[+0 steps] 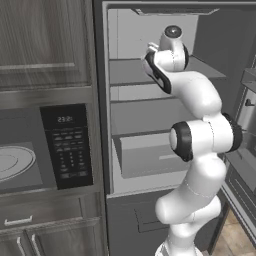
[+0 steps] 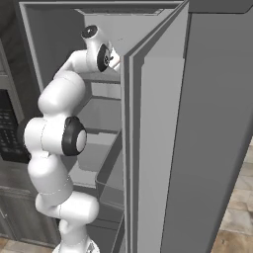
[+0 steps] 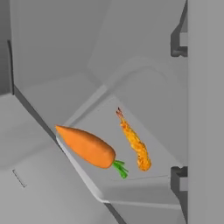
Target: Place the tupperware containing the shrimp and carrot meal in the microwave. Close the microwave door and press the start button to reheat the meal.
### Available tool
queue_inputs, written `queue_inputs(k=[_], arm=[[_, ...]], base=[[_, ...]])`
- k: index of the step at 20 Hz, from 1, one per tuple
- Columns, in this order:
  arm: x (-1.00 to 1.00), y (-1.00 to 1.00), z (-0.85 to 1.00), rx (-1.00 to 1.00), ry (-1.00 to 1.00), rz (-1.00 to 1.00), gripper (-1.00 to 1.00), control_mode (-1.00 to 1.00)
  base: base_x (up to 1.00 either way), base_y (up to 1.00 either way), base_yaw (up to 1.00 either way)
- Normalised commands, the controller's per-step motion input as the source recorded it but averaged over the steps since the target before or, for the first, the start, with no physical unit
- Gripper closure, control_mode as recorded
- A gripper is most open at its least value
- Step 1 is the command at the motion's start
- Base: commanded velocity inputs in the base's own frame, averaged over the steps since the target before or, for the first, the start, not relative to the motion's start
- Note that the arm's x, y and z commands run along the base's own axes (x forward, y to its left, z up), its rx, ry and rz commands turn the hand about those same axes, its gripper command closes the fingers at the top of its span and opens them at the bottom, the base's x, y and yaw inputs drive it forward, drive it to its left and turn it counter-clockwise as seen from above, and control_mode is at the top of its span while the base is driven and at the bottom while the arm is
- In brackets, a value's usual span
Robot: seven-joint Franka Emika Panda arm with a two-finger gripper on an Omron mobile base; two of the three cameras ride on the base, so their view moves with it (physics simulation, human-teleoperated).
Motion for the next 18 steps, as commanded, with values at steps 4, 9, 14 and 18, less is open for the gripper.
queue_inputs(k=[4, 9, 14, 18], arm=[[0.24, 0.0, -0.12, 0.0, 0.06, -0.14, -1.0, -1.0], [0.29, 0.0, -0.21, 0.0, 0.1, -0.14, -1.0, -1.0], [0.19, 0.0, -0.32, 0.0, 0.15, -0.13, -1.0, -1.0], [0.15, 0.0, -0.38, 0.0, 0.15, -0.13, 1.0, -1.0]], base=[[0.0, 0.0, 0.0], [0.0, 0.0, 0.0], [0.0, 0.0, 0.0], [0.0, 0.0, 0.0]])
